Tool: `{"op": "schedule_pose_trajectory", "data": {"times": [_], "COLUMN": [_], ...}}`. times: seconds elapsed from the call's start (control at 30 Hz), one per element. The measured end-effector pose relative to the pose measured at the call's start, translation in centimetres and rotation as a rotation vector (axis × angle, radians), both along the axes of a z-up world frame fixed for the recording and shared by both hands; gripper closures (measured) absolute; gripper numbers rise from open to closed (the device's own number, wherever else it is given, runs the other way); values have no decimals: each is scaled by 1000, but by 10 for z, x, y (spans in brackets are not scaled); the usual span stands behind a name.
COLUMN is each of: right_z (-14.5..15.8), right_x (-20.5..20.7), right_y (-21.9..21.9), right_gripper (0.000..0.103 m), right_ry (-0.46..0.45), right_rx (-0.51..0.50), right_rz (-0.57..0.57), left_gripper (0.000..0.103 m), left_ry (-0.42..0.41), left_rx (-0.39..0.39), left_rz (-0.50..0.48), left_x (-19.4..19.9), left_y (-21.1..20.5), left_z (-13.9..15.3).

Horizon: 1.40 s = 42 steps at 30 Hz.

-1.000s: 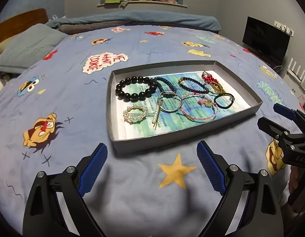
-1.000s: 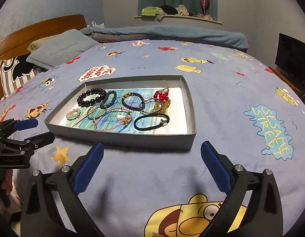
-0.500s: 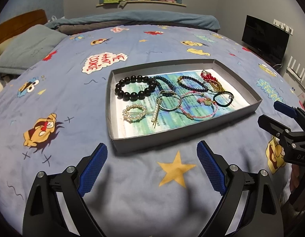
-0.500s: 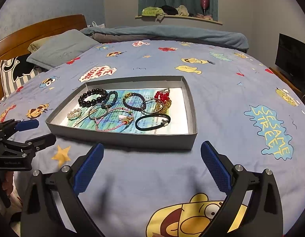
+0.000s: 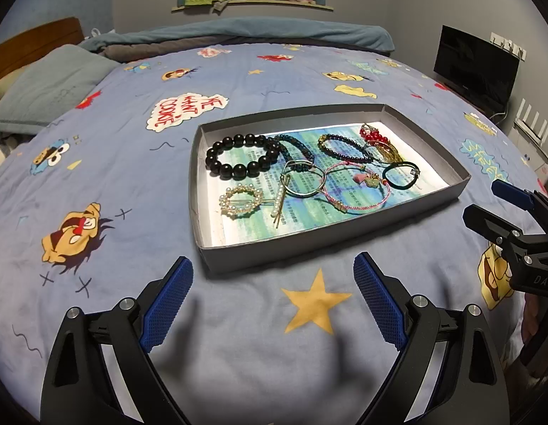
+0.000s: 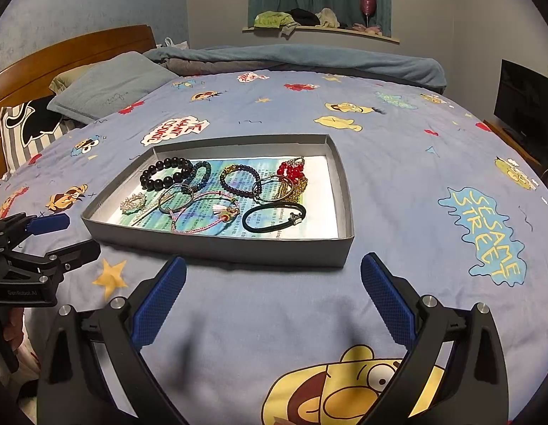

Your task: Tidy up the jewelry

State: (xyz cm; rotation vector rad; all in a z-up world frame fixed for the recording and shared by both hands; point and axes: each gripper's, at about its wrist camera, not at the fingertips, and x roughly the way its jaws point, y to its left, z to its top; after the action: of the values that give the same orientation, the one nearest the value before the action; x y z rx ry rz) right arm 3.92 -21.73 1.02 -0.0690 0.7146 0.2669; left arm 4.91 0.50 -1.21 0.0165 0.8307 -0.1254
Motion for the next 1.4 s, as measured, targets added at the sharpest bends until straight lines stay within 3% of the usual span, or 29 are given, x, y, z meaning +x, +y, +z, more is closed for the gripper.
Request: {"op": "schedule_pose_trajectory", "data": {"times": [0.93, 1.23, 1.4], "right_z": [-7, -8, -9], "right_x": [4, 3, 3], "right_y": [2, 2, 1], "right_gripper": [6, 6, 6], "right_ry": [14, 17, 19], "right_rx": [-13, -15, -18], "right_rz": [-2, -2, -2], "left_gripper": [11, 11, 10], "left_ry": [-23, -82, -54], "left_rx": [40, 51, 71], "left_rz": [-18, -9, -8], "left_x": [2, -1, 2], "left_y": [-2, 0, -1], "left_z": [-2, 4, 0]}}
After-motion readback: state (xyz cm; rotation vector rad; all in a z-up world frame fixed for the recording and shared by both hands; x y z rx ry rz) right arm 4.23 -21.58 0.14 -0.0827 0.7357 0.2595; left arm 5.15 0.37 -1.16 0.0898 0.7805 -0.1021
